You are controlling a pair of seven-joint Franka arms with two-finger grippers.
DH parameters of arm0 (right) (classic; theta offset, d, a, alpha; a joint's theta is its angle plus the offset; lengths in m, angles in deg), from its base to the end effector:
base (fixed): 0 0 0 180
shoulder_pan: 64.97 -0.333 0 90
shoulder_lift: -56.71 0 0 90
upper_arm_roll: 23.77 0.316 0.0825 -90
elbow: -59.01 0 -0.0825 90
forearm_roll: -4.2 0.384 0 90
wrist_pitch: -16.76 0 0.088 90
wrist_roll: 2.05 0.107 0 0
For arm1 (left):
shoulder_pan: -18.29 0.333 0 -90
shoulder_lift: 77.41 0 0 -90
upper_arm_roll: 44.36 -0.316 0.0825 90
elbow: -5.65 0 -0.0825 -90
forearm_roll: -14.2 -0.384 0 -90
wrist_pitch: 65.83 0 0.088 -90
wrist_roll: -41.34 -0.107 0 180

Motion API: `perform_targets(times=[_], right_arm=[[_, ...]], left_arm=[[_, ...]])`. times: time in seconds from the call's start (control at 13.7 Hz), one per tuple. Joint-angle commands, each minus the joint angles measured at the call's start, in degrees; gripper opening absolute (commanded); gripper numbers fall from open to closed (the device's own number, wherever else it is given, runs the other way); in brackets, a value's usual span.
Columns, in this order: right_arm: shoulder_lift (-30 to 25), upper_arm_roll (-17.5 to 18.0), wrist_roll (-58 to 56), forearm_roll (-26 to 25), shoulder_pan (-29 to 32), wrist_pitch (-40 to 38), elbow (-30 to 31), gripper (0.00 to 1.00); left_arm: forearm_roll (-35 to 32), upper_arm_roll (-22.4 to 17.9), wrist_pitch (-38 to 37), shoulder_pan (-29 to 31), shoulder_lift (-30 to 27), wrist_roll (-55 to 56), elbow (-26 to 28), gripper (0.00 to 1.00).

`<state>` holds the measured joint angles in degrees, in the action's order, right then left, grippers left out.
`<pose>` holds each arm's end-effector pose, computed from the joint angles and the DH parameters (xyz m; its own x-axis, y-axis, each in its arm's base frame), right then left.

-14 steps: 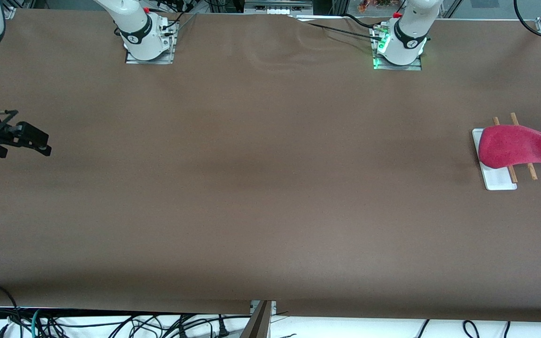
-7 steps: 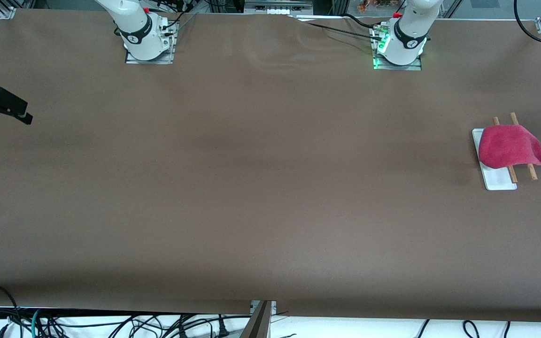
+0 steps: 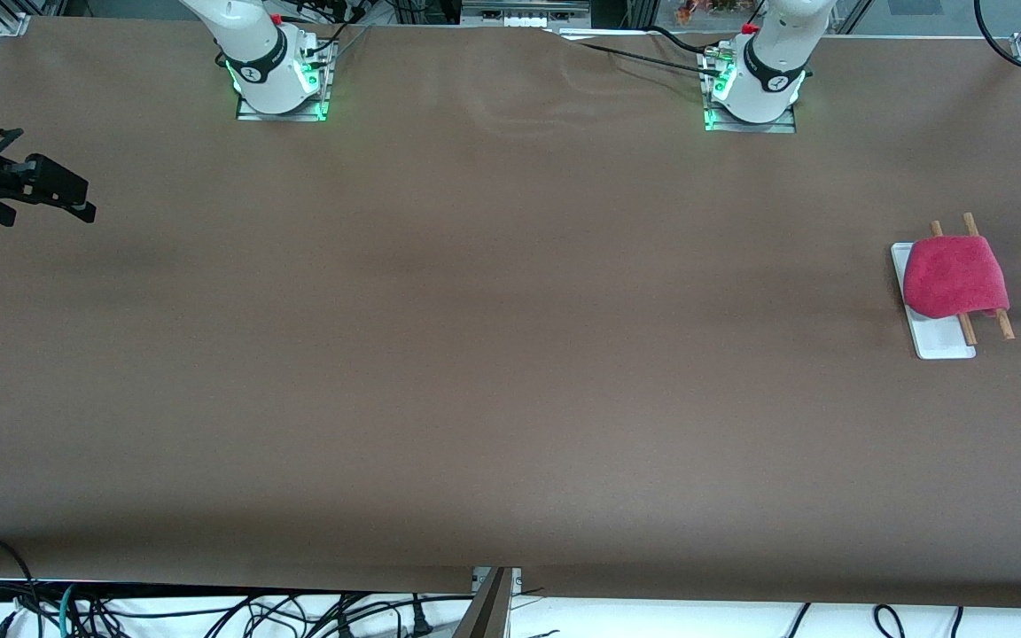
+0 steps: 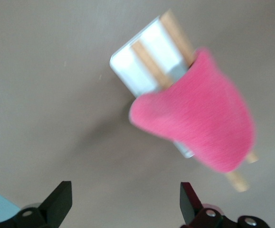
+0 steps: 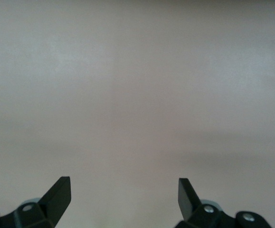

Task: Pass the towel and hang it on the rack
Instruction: 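Lower the towel over the wooden rack rails with the left gripper, then release the towel and raise the left gripper away from the rack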

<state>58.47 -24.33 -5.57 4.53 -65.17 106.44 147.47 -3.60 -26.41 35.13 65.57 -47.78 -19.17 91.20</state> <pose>0.5635 -0.0028 0.6195 0.9984 0.0552 -0.0091 0.0551 -0.9985 -0.0060 0.5546 0.3786 0.3663 0.7870 -0.5751 -0.2232 -0.5611 -0.8177 0.1286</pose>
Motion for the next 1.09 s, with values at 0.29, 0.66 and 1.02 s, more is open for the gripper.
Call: perform_targets(times=[0.29, 0.66, 1.02], right_arm=[[-1.1, 1.4, -0.6, -0.7, 1.5, 1.9, 2.3, 1.0], [-1.0, 1.4, -0.4, -1.7, 1.2, 2.0, 2.2, 1.0], [1.0, 1.2, -0.1, -2.0, 1.2, 2.0, 0.7, 1.0]], left_arm=[[1.8, 14.0, -13.4, -0.7, -11.4, 21.4, 0.4, 1.0], [11.5, 17.5, -15.2, -3.3, -17.6, 34.7, 1.3, 1.0], [15.6, 2.4, -13.5, -25.0, -22.6, 48.3, 1.6, 1.0]])
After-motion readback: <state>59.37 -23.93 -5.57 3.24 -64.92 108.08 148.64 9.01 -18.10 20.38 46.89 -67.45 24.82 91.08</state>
